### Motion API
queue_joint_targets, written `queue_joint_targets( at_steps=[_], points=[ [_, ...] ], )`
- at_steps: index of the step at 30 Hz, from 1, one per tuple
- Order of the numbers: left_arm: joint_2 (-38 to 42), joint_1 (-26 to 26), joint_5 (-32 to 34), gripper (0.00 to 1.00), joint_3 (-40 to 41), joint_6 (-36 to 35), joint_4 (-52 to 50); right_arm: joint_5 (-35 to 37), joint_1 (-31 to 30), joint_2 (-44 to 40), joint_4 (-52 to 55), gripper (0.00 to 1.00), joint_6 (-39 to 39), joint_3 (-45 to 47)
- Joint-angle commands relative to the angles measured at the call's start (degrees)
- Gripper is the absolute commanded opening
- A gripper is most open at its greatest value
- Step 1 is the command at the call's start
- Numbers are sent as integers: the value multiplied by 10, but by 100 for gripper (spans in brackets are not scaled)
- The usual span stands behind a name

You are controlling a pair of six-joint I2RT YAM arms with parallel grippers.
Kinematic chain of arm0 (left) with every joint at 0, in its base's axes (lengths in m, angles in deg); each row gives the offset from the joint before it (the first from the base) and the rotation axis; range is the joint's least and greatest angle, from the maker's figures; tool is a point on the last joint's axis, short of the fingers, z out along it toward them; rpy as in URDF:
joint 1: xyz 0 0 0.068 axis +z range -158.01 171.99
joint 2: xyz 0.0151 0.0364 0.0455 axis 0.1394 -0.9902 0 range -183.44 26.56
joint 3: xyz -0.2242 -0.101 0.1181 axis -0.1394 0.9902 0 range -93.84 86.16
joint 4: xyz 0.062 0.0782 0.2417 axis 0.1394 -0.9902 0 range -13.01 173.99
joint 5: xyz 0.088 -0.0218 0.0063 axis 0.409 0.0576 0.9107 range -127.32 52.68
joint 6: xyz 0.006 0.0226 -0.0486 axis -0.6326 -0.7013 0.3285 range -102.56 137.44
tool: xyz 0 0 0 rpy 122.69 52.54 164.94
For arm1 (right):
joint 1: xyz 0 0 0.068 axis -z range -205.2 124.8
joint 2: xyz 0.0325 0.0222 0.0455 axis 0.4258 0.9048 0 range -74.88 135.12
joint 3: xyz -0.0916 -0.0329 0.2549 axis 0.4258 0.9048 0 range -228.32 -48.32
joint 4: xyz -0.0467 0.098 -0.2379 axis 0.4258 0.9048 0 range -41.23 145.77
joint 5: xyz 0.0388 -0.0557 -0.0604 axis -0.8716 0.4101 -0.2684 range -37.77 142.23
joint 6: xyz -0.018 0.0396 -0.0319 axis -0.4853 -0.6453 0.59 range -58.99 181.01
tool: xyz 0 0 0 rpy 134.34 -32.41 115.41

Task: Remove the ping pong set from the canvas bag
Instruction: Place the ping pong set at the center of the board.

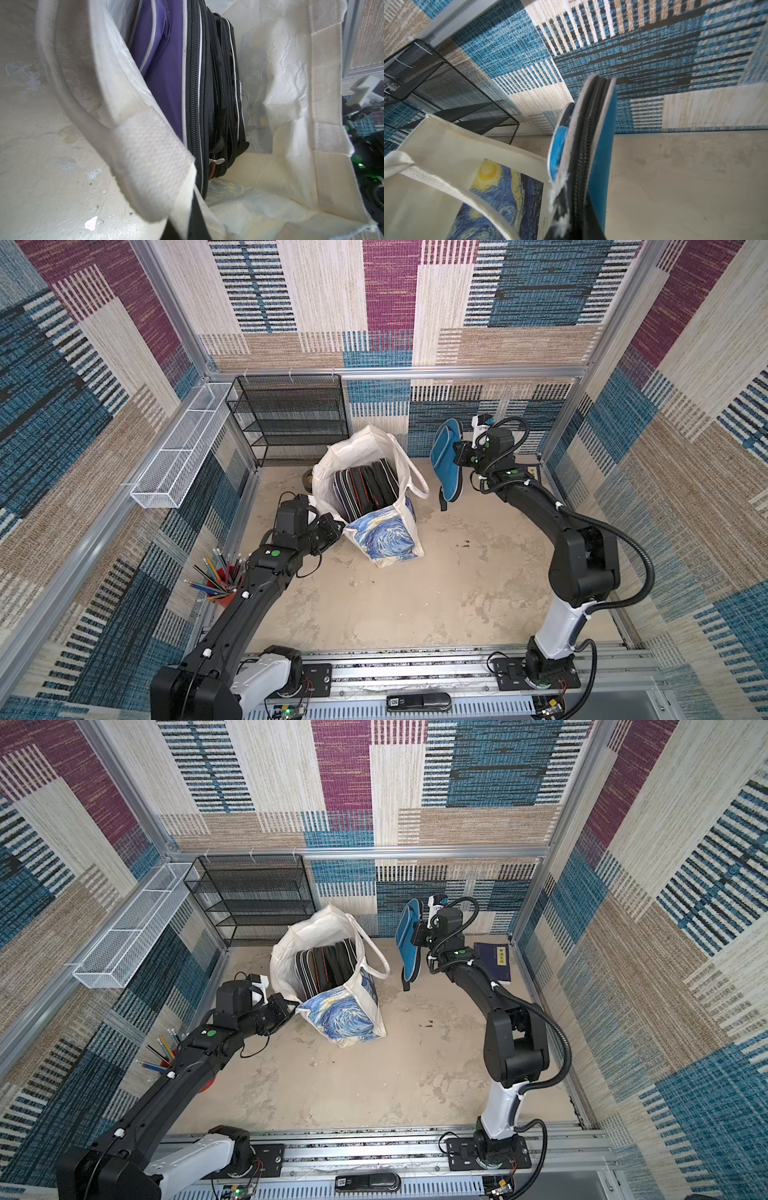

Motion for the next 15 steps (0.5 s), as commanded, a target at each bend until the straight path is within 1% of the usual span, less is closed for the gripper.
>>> queue_joint_targets(
  at_steps=[1,6,11,15],
  points=[
    [-3,1,8,0,-8,-17,23,-49,2,31,-147,0,-43,-5],
    [-11,1,7,0,-12,-17,24,-85,2,98,-202,0,-93,-22],
    [-12,1,8,0,-10,-16,26,-105,3,160,-209,0,-121,-40],
    [-13,1,9,0,-10,-17,26,-95,5,183,-201,0,-122,-40]
  ],
)
